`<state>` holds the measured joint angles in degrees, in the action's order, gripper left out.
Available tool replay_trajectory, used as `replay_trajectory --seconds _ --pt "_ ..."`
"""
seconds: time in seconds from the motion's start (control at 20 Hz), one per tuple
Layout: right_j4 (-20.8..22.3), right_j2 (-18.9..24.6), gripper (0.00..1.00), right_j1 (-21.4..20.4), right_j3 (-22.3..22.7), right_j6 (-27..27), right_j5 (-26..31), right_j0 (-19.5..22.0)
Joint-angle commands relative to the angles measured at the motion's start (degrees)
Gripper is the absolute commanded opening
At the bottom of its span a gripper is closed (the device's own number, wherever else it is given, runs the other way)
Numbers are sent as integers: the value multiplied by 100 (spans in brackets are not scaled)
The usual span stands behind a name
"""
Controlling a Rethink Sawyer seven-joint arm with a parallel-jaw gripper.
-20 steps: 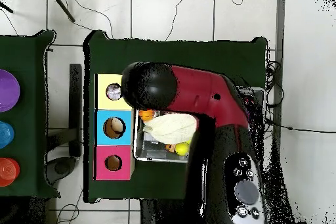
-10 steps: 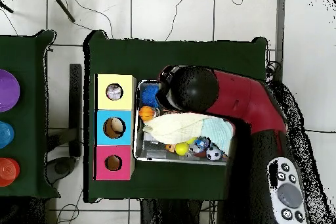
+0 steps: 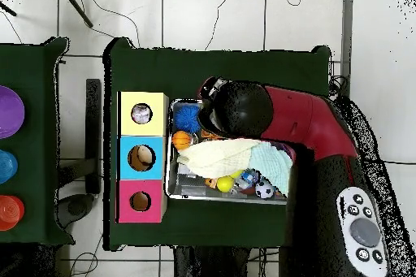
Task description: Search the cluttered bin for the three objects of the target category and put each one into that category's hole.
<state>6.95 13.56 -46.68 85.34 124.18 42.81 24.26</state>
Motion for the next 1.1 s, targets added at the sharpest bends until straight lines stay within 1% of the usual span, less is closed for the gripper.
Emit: replay_trajectory --seconds 0.05,0.35,0.5,0.9,1.1 --pt "554 826 0 509 795 -1574 -332 352" --pt "873 1238 0 866 678 -1750 -524 745" --pt "1050 1391 0 944 672 -1756 -615 896" --pt "1420 1762 0 1095 525 -1762 -471 1231" --pt "1539 1876 0 1105 491 -1754 -370 1338"
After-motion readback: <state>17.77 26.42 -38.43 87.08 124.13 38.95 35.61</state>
